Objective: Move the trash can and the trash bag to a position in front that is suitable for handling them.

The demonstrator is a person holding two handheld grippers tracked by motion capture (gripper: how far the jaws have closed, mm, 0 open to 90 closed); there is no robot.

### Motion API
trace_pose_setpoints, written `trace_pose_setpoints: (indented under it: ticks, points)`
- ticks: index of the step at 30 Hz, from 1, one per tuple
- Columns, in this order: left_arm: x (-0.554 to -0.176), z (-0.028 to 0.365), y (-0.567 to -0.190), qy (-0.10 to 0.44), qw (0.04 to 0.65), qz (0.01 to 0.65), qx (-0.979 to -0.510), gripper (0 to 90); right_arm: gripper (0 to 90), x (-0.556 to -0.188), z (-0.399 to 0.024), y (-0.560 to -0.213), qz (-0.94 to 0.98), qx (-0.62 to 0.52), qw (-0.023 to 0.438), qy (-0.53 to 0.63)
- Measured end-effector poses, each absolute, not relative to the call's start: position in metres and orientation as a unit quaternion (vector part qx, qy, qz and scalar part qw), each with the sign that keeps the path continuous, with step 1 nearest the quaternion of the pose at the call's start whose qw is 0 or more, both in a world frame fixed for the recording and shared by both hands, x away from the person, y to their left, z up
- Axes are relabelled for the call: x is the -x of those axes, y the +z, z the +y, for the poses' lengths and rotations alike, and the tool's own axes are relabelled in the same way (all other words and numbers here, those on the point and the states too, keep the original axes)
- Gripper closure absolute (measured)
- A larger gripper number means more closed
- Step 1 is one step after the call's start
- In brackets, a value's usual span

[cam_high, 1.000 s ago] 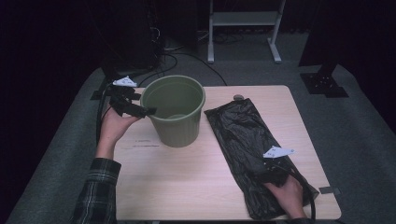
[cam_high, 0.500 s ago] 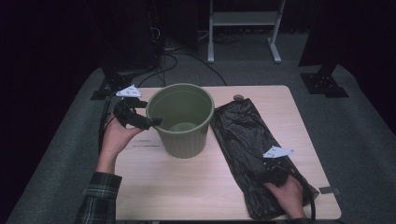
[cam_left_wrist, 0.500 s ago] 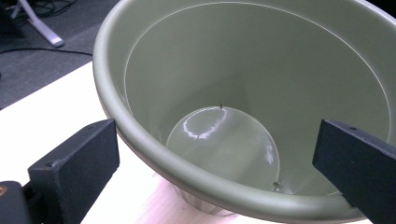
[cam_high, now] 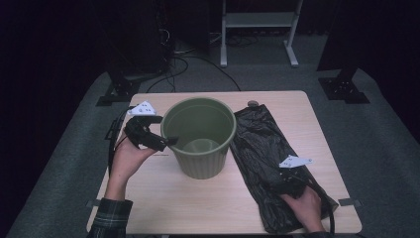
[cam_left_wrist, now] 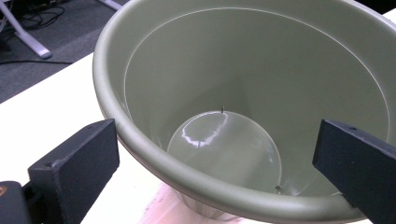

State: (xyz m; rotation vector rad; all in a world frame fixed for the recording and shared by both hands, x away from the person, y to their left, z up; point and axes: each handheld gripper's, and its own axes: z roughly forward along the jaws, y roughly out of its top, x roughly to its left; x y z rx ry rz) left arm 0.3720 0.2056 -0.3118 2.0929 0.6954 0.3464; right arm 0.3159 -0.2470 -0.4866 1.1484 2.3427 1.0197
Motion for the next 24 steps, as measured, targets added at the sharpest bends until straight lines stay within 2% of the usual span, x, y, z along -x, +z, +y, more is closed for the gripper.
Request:
trace_pose_setpoints:
  ticks: [24]
  points:
    - [-0.33,0.189,-0.313,0.11,0.452,0.241,-0.852,0.0,9.3,-0.316,-0.247,-0.487,0.825,-0.403,0.17,0.359]
